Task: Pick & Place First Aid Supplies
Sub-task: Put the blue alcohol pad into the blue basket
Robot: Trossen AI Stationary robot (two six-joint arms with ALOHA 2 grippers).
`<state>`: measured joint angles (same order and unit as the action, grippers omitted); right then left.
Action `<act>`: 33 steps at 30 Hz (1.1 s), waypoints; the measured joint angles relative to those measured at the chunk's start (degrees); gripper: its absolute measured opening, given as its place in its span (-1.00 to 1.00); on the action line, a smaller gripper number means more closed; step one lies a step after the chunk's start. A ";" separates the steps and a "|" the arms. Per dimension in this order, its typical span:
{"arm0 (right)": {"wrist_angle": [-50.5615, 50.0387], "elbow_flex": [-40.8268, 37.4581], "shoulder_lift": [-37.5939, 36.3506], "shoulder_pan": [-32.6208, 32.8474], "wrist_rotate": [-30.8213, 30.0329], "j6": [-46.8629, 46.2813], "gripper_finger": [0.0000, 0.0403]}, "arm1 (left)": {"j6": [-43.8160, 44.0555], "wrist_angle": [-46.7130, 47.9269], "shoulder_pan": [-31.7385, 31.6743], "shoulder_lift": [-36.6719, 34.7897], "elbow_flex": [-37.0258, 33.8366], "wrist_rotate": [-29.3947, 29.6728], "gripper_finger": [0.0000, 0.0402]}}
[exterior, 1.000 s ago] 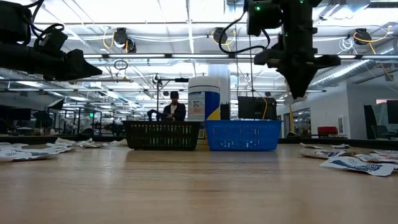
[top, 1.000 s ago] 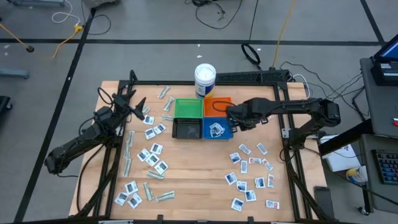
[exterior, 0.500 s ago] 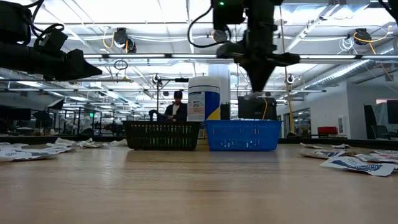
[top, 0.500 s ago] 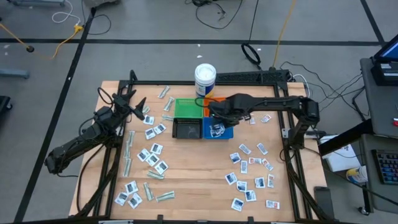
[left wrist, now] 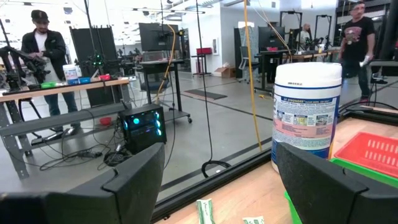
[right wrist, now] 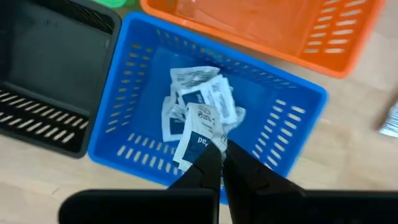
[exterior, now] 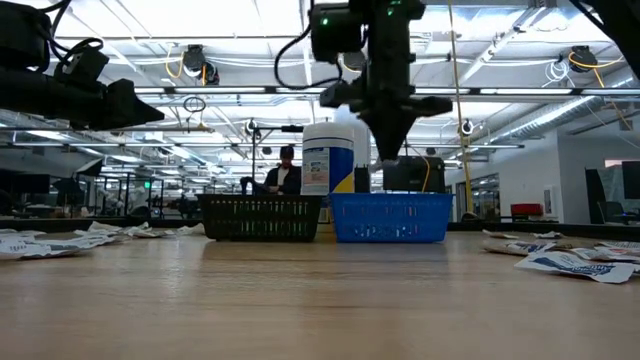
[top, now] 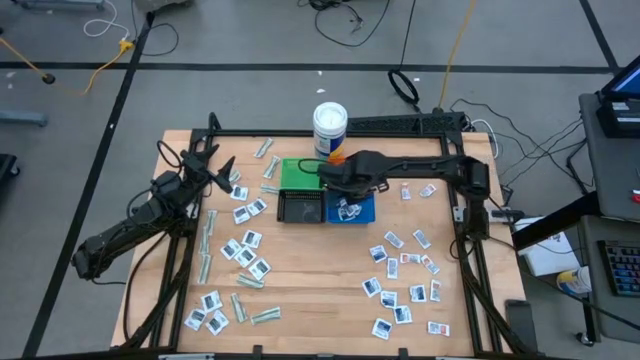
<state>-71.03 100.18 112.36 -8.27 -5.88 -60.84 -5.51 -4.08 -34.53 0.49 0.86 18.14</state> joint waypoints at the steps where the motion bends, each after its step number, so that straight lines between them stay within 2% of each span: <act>1: 0.24 -0.18 0.54 0.00 0.04 0.17 -1.00 | 0.01 0.00 -0.02 -0.01 0.01 0.01 0.53; 6: 2.51 -1.99 2.48 0.02 0.25 1.67 -1.00 | 0.01 0.00 -0.02 0.00 0.01 -0.01 0.53; 11: 4.09 -4.37 3.89 0.13 3.07 2.21 -1.00 | 0.00 0.00 -0.02 -0.02 0.02 -0.01 0.53; 19: 6.13 -5.95 3.82 0.13 1.45 3.40 -0.85 | -0.01 0.00 0.00 -0.01 0.00 0.01 0.53; 22: 6.12 -5.95 3.84 0.09 1.45 3.48 -0.72 | 0.01 0.00 -0.02 0.00 0.00 0.01 0.53; 30: 6.10 -5.95 1.31 -0.02 1.19 3.26 -0.19 | 0.01 0.00 -0.02 -0.02 0.00 -0.01 0.53; 33: 6.10 -5.95 -0.38 -0.02 1.45 3.07 -0.05 | 0.01 0.00 -0.01 0.00 0.02 0.01 0.53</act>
<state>-64.93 94.24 111.98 -8.29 -4.43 -57.78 -5.50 -4.08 -34.54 0.49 0.88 18.15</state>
